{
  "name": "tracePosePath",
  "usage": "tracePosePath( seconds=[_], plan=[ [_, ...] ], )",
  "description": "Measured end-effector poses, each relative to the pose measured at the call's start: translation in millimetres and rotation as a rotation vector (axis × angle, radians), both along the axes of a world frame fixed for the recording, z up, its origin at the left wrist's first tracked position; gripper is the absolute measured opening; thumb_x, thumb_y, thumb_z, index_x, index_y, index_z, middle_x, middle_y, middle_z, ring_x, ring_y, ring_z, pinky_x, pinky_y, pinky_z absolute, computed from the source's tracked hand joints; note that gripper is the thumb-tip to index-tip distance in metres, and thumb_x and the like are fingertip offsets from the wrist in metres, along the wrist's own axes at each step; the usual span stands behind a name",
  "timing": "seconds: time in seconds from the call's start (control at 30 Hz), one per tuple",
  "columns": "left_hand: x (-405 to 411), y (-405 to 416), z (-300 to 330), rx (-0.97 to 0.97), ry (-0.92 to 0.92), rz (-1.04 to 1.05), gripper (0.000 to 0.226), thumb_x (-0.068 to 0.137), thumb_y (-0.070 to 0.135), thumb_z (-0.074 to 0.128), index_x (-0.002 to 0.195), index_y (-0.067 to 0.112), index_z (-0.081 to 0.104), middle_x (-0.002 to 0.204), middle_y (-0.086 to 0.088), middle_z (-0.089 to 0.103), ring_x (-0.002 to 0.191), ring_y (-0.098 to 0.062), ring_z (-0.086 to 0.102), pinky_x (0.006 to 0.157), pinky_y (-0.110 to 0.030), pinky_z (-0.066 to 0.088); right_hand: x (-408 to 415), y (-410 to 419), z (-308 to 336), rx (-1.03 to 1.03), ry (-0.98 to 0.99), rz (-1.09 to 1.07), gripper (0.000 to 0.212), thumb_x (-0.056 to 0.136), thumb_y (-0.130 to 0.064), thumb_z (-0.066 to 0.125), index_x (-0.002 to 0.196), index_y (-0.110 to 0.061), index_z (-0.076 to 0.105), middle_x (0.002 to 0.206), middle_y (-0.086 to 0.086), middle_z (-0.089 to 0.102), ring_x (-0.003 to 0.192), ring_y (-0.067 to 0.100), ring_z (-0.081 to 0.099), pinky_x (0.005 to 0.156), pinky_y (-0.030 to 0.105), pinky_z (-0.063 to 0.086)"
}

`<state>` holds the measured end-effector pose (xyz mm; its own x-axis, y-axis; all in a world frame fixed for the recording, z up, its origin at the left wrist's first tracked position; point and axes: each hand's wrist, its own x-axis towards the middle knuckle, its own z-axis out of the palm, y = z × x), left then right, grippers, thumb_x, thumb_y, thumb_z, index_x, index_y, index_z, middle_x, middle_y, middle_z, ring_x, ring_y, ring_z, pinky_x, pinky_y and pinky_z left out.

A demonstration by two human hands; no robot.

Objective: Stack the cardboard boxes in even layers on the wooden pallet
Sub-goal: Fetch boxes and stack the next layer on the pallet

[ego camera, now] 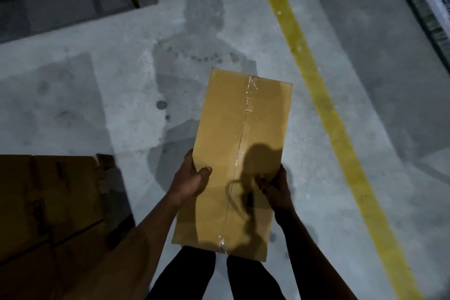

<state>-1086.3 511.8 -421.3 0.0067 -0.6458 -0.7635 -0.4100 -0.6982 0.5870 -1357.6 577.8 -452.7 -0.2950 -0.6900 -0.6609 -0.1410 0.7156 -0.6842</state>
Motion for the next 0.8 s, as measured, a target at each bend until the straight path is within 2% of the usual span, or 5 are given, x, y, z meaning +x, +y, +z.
tracePosePath(
  seconds=[0.23,0.33,0.47,0.6,0.8],
  plan=[
    [11,26,85,-0.062,-0.036,0.017,0.075,0.094,0.034,0.073,0.157,0.036,0.033,0.147,0.008,0.055,0.132,-0.018,0.054,0.109,-0.037,0.042,9,12,88,-0.033,0.033,0.069,0.067,0.088,-0.058,0.07,0.147,-0.05,0.039,0.131,-0.018,0.064,0.119,0.018,0.063,0.103,0.053,0.052],
    [13,30,139,-0.088,-0.082,0.009,0.074,0.096,0.032,0.071,0.158,0.037,0.031,0.14,0.01,0.056,0.13,-0.022,0.054,0.104,-0.036,0.042,8,12,134,-0.03,0.038,0.083,0.066,0.084,-0.064,0.067,0.143,-0.053,0.041,0.125,-0.015,0.068,0.115,0.019,0.066,0.101,0.054,0.054],
    [15,35,217,-0.13,-0.122,0.022,0.071,0.097,0.031,0.069,0.158,0.036,0.033,0.136,0.009,0.056,0.13,-0.024,0.055,0.101,-0.033,0.041,9,7,213,-0.04,0.061,0.1,0.058,0.084,-0.056,0.061,0.133,-0.072,0.035,0.12,0.001,0.072,0.102,0.025,0.069,0.091,0.05,0.058],
    [17,43,292,-0.195,-0.122,0.017,0.068,0.096,0.034,0.067,0.156,0.039,0.035,0.138,0.013,0.058,0.123,-0.02,0.057,0.097,-0.032,0.041,9,0,290,-0.099,0.056,0.126,0.068,0.094,-0.045,0.069,0.154,-0.042,0.036,0.143,-0.005,0.059,0.126,0.024,0.06,0.109,0.046,0.048],
    [19,62,395,-0.288,-0.095,0.063,0.067,0.092,0.039,0.065,0.152,0.045,0.035,0.129,0.02,0.055,0.126,-0.021,0.056,0.104,-0.038,0.045,10,1,397,-0.186,0.042,0.163,0.071,0.088,-0.063,0.067,0.15,-0.053,0.033,0.144,-0.014,0.058,0.124,0.018,0.061,0.108,0.047,0.05]
  ],
)
